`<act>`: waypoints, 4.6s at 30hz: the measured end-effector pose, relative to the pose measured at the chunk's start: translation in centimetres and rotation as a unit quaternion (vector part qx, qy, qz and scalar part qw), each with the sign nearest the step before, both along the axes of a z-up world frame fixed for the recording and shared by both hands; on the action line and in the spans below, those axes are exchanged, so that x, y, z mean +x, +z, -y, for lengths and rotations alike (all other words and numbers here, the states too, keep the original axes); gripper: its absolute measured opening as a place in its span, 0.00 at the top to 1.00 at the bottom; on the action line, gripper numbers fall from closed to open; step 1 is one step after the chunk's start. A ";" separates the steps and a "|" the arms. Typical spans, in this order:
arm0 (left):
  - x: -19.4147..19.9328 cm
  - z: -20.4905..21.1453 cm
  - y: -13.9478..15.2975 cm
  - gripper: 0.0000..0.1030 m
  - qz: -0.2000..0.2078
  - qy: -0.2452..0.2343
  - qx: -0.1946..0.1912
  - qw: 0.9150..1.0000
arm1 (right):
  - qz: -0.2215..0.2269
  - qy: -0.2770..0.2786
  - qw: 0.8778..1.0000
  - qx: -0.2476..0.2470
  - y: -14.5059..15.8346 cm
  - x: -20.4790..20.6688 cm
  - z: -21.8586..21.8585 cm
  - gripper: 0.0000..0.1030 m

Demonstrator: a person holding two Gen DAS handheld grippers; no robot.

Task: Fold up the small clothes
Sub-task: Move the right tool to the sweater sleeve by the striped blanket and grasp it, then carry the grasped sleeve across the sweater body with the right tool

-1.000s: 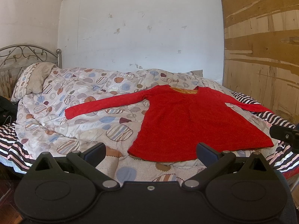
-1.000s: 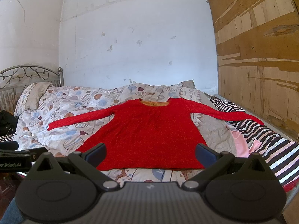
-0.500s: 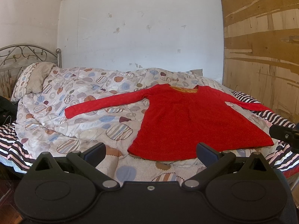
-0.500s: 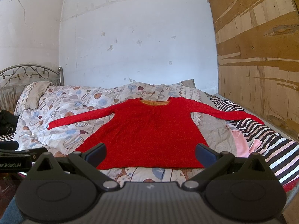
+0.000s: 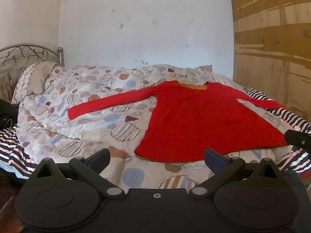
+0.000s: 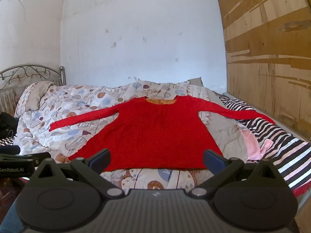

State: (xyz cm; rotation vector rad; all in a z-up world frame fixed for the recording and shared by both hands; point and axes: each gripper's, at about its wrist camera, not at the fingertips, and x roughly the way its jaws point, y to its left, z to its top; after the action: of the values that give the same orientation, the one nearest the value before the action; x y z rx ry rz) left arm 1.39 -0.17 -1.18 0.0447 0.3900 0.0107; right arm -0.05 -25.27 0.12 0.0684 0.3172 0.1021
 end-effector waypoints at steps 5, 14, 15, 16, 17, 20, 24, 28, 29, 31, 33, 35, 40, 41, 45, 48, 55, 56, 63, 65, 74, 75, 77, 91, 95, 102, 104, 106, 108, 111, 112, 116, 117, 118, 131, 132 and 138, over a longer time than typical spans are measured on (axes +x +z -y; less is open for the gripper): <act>2.5 -0.1 -0.4 0.01 -0.020 -0.018 0.010 1.000 | -0.018 0.005 1.000 -0.004 0.3 1.4 0.1 0.00; 11.8 0.2 0.8 0.01 -0.058 -0.043 0.018 0.997 | -0.079 -0.028 0.996 -0.014 1.8 9.3 1.0 0.00; 12.9 0.3 1.2 0.01 -0.059 -0.043 0.020 0.997 | -0.082 -0.033 0.996 -0.015 2.1 10.1 1.2 0.00; 14.3 0.5 1.7 0.01 -0.059 -0.042 0.024 0.997 | -0.085 -0.039 0.995 -0.017 2.5 11.4 1.4 0.00; 15.5 0.6 2.0 0.01 -0.059 -0.041 0.027 0.997 | -0.087 -0.048 0.995 -0.021 2.9 12.9 1.6 0.00; 19.5 1.1 3.1 0.01 -0.062 -0.038 0.033 0.997 | -0.084 -0.064 0.994 -0.026 4.1 16.1 2.4 0.00; 24.0 1.7 4.1 0.01 -0.067 -0.035 0.031 0.997 | -0.076 -0.076 0.994 -0.022 5.1 19.6 3.7 0.00; 28.0 2.9 4.2 0.01 -0.067 -0.042 0.036 0.996 | -0.073 -0.090 0.993 -0.022 5.7 22.9 5.4 0.00; 28.9 3.2 4.0 0.01 -0.067 -0.043 0.038 0.996 | -0.073 -0.094 0.993 -0.022 5.6 23.5 5.8 0.00; 30.6 3.9 3.6 0.01 -0.070 -0.044 0.038 0.996 | -0.077 -0.104 0.991 -0.023 5.4 24.8 6.6 0.00; 32.0 4.5 3.2 0.01 -0.072 -0.048 0.036 0.996 | -0.079 -0.112 0.990 -0.023 5.1 25.7 7.4 0.00; 33.4 5.2 2.5 0.01 -0.074 -0.049 0.033 0.995 | -0.082 -0.118 0.989 -0.023 4.7 26.7 8.3 0.00; 36.4 6.8 0.6 0.01 -0.076 -0.052 0.027 0.995 | -0.085 -0.135 0.987 -0.025 3.1 29.3 10.4 0.00; 36.8 7.0 0.3 0.01 -0.076 -0.051 0.026 0.995 | -0.082 -0.140 0.987 -0.021 2.7 29.8 11.1 0.00; 38.2 7.8 -1.2 0.01 -0.073 -0.046 0.020 0.996 | -0.051 -0.152 0.987 0.005 0.8 30.8 14.4 0.00; 38.8 8.2 -2.7 0.01 -0.074 -0.046 0.016 0.996 | -0.044 -0.154 0.987 0.018 -0.7 31.9 17.4 0.00; 39.4 8.4 -6.0 0.01 -0.084 -0.046 0.014 0.995 | -0.067 -0.178 0.977 0.098 -2.6 35.3 25.7 0.00; 39.5 8.3 -6.5 0.01 -0.088 -0.044 0.011 0.995 | -0.070 -0.191 0.973 0.107 -2.7 35.9 26.9 0.00; 39.2 8.3 -7.8 0.00 -0.074 -0.038 0.012 0.996 | -0.076 -0.272 0.941 0.186 -4.5 39.7 34.2 0.00; 39.1 8.5 -8.0 0.00 -0.072 -0.036 0.018 0.997 | -0.073 -0.303 0.924 0.219 -5.4 40.5 36.5 0.02; 39.0 8.5 -8.3 0.00 -0.067 -0.035 0.019 0.997 | -0.097 -0.390 0.842 0.361 -10.1 42.7 43.5 0.44; 39.0 8.6 -8.3 0.00 -0.067 -0.035 0.020 0.997 | -0.096 -0.398 0.831 0.378 -10.6 42.8 44.2 0.53; 39.0 8.6 -8.3 0.00 -0.067 -0.035 0.021 0.997 | -0.090 -0.408 0.814 0.404 -11.4 42.9 45.1 0.65; 38.8 6.5 -4.6 0.01 -0.047 -0.042 -0.020 0.998 | 0.038 -0.289 0.947 0.137 3.8 45.2 36.3 0.94; 38.8 5.1 -1.5 0.01 -0.030 -0.020 -0.018 0.999 | 0.076 -0.212 0.972 0.066 8.6 46.9 30.1 0.94; 38.4 -0.3 1.9 0.01 -0.004 0.028 -0.057 0.998 | 0.117 -0.055 0.990 -0.062 12.0 49.6 15.6 0.94; 38.1 -1.7 2.2 0.01 0.000 0.045 -0.056 0.997 | 0.111 -0.010 0.989 -0.101 11.4 50.2 11.2 0.94; 37.9 -2.9 2.2 0.01 0.000 0.058 -0.053 0.997 | 0.101 0.038 0.984 -0.139 9.8 50.4 7.1 0.94; 37.8 -3.7 2.0 0.01 -0.002 0.068 -0.056 0.996 | 0.090 0.080 0.976 -0.183 7.7 50.0 2.8 0.94; 37.8 -4.4 1.3 0.01 -0.011 0.077 -0.060 0.995 | 0.048 0.140 0.962 -0.230 3.3 49.4 -2.5 0.94; 37.8 -4.5 1.0 0.01 -0.014 0.079 -0.060 0.995 | 0.035 0.154 0.957 -0.244 2.1 47.7 -4.9 0.94; 38.2 -4.5 0.0 0.01 -0.022 0.078 -0.054 0.995 | -0.001 0.199 0.929 -0.312 -3.4 45.5 -8.4 0.94; 38.4 -4.5 -0.2 0.01 -0.023 0.078 -0.053 0.995 | 0.002 0.202 0.925 -0.323 -4.0 44.5 -9.4 0.94; 38.6 -4.3 -0.4 0.01 -0.025 0.079 -0.053 0.995 | 0.004 0.205 0.920 -0.335 -4.7 43.8 -9.7 0.94; 43.4 0.1 -0.4 0.01 -0.028 0.009 -0.148 0.989 | -0.051 0.129 0.969 -0.202 -1.6 38.8 0.2 0.11; 43.5 0.4 -0.4 0.01 -0.030 0.007 -0.152 0.988 | -0.056 0.122 0.972 -0.193 -1.6 38.6 1.1 0.11; 43.4 0.6 -0.3 0.01 -0.047 -0.005 -0.160 0.986 | -0.050 0.168 0.961 -0.216 -2.2 38.7 0.5 0.16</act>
State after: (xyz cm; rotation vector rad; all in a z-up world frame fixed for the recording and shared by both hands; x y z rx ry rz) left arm 44.74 -0.81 -1.52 -0.2702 0.4821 -0.0638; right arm 38.67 -25.74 -2.07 -0.4165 0.4446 0.3639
